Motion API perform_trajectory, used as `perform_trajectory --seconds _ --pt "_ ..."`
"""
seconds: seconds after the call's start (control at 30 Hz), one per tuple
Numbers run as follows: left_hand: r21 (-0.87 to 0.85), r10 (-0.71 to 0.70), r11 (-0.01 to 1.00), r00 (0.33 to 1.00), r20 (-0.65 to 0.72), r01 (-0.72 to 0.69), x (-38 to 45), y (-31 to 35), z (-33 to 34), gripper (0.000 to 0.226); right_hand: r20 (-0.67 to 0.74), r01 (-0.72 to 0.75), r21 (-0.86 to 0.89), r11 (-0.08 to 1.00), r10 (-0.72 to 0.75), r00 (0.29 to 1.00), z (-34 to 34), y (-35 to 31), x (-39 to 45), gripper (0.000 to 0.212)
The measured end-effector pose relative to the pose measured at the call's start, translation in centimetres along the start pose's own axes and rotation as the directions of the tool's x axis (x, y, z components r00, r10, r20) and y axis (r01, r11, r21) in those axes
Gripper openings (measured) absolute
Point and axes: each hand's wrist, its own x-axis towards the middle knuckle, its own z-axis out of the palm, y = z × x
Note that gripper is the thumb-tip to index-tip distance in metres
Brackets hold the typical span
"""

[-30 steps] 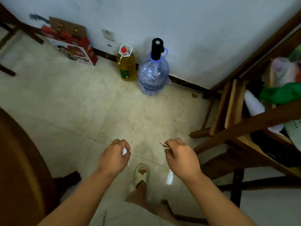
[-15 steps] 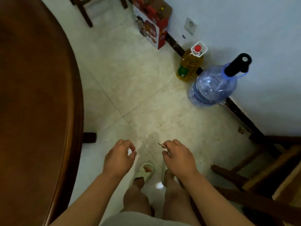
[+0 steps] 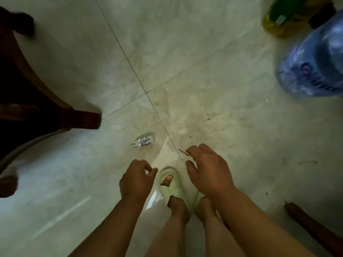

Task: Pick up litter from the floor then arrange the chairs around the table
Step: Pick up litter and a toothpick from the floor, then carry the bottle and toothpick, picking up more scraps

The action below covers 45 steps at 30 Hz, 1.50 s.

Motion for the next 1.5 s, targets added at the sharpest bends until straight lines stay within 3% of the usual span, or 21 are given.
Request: perform_trajectory --seconds 0.03,0.2,0.37,0.63,0.83,1.07,1.3,1.5 --pt "0.001 0.008 1.000 1.000 -0.010 -0.008 1.6 -0.8 1.5 0.006 0.004 0.012 -0.005 1.000 -0.012 1.000 1.3 0.9 1.2 0.027" --pt "0.062 0.032 0.998 0.999 -0.036 -0.030 10.7 -4.4 8.7 0.056 0.036 0.057 -0.051 0.997 -0.055 0.998 9.0 5.3 7.3 0.028" --pt "0.156 0.071 0.985 0.997 -0.017 -0.068 18.3 -7.3 14.1 0.071 0.076 0.091 -0.069 0.993 -0.086 0.993 14.9 9.0 11.8 0.029" --pt "0.321 -0.015 0.947 0.999 -0.038 0.027 22.6 -8.2 15.4 0.041 0.103 0.045 -0.040 0.998 -0.041 0.994 16.5 11.1 12.6 0.030" --pt "0.256 0.076 0.963 0.996 0.056 -0.088 15.5 -2.2 12.6 0.038 0.019 -0.017 0.000 1.000 0.017 1.000 9.4 9.9 9.8 0.027" --pt "0.234 0.112 0.958 0.969 0.219 -0.163 5.2 8.4 5.6 0.046 -0.089 -0.116 -0.037 0.993 0.112 0.990 -4.6 7.2 4.5 0.028" --pt "0.182 0.296 0.930 0.944 0.144 -0.319 -1.2 18.6 -8.4 0.047 -0.241 -0.147 -0.009 0.989 0.140 0.960 -19.7 1.4 -1.0 0.028" --pt "0.196 0.420 0.887 0.907 0.038 -0.418 -4.2 25.0 -22.2 0.049 -0.333 -0.140 -0.030 0.990 0.122 0.935 -29.4 -5.3 -2.8 0.017"
